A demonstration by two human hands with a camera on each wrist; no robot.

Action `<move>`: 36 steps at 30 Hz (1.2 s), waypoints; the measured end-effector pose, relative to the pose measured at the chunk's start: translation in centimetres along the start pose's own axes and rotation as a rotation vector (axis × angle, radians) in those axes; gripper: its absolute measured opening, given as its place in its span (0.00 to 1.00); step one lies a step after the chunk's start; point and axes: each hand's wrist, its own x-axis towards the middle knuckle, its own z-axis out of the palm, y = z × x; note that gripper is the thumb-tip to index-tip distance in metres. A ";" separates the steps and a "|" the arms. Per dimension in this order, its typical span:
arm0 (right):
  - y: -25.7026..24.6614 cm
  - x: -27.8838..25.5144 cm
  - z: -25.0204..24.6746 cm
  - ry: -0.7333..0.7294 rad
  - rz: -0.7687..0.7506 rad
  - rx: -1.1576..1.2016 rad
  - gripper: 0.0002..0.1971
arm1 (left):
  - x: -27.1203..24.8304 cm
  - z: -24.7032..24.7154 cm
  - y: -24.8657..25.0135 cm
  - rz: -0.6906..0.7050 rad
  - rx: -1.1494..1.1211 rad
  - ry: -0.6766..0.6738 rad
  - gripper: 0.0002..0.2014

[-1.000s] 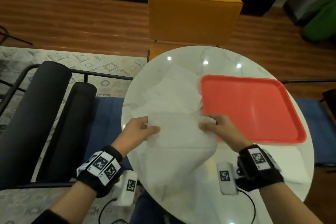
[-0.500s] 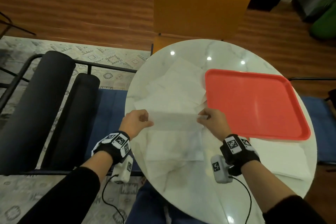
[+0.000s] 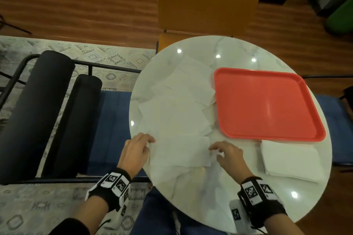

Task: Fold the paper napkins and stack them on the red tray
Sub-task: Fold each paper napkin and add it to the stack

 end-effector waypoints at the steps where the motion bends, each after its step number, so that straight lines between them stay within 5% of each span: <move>1: -0.4 0.5 0.0 0.075 0.001 0.032 0.21 | 0.1 0.1 0.4 -0.002 -0.037 0.045 0.16; 3: -1.8 1.8 0.5 0.197 -0.066 0.092 0.20 | 0.4 0.9 1.5 0.041 -0.033 0.059 0.15; 5: -4.1 2.7 1.6 0.185 -0.165 0.056 0.21 | 0.7 2.2 2.8 0.085 0.076 -0.065 0.26; 8: -7.5 2.8 4.1 -0.043 -0.253 -0.057 0.28 | 0.8 4.4 3.6 0.090 0.311 -0.278 0.39; 11: -8.7 2.5 6.8 -0.200 -0.291 -0.123 0.31 | 0.7 6.2 2.6 0.120 0.432 -0.278 0.40; 16: -5.7 2.4 7.5 -0.210 -0.294 -0.246 0.36 | 0.6 6.9 1.6 0.110 0.396 -0.321 0.40; 21: -1.9 2.1 6.0 -0.170 -0.186 -0.260 0.28 | 0.7 6.7 1.6 0.041 0.435 -0.374 0.43; 29: 0.6 1.5 4.7 -0.133 -0.121 -0.243 0.29 | 0.8 6.8 1.6 0.094 0.414 -0.255 0.41; 33: 0.3 1.3 4.6 -0.134 -0.123 -0.242 0.29 | 1.3 4.9 3.2 0.071 0.468 -0.074 0.27; 36: 0.0 1.2 4.0 -0.166 -0.125 -0.249 0.29 | 2.3 3.7 4.6 -0.042 0.431 -0.061 0.22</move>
